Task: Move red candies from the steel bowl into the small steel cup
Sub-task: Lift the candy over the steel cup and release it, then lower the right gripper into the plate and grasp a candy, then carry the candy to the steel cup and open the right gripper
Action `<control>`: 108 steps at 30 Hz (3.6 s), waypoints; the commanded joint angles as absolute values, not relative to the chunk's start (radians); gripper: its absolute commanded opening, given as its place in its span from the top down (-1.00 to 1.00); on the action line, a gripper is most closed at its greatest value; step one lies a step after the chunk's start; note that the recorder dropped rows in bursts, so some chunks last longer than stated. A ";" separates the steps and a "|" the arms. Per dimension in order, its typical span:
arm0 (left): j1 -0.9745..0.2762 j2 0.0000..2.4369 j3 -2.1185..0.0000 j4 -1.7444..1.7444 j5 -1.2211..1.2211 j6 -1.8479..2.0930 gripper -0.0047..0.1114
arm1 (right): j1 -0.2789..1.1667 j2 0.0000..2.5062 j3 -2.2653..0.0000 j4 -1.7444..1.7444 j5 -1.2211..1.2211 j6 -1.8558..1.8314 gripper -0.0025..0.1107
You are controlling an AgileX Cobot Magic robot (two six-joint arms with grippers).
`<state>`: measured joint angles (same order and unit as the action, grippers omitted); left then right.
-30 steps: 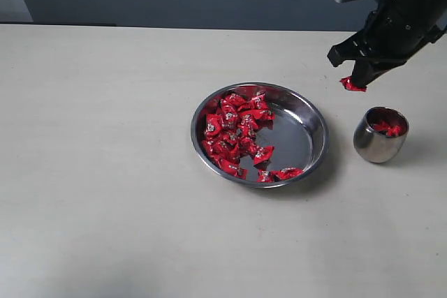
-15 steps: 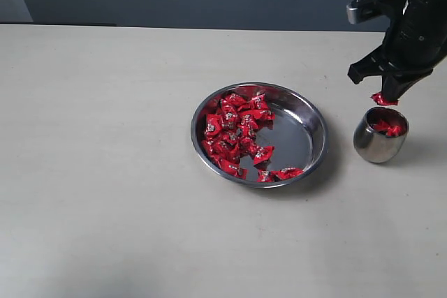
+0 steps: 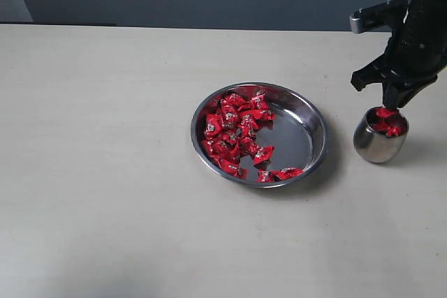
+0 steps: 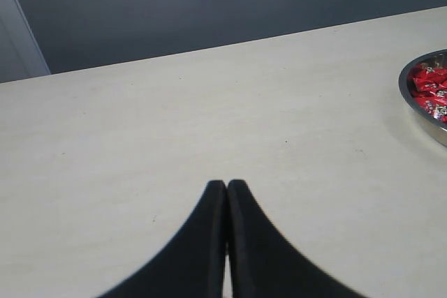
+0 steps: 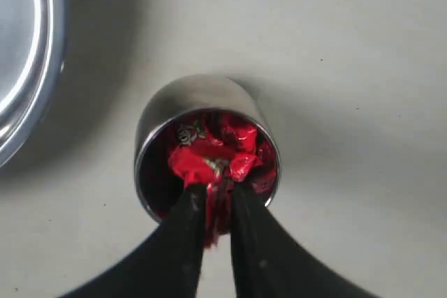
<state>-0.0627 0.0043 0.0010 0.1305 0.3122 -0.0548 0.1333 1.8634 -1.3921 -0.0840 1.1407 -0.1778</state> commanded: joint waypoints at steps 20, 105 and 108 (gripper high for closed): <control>-0.073 0.000 0.000 0.132 0.307 -0.060 0.91 | 0.224 1.874 -1.391 0.437 1.079 -0.480 0.25; -0.073 0.000 0.000 0.132 0.307 -0.060 0.91 | 0.338 2.039 -1.391 0.411 0.971 -0.498 0.97; -0.073 0.000 0.000 0.132 0.307 -0.060 0.91 | 0.338 1.988 -1.391 0.364 0.952 -0.496 0.97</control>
<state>-0.0627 0.0043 0.0010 0.1305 0.3122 -0.0548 0.3412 2.0371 -1.3921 0.4078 0.9652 -0.4905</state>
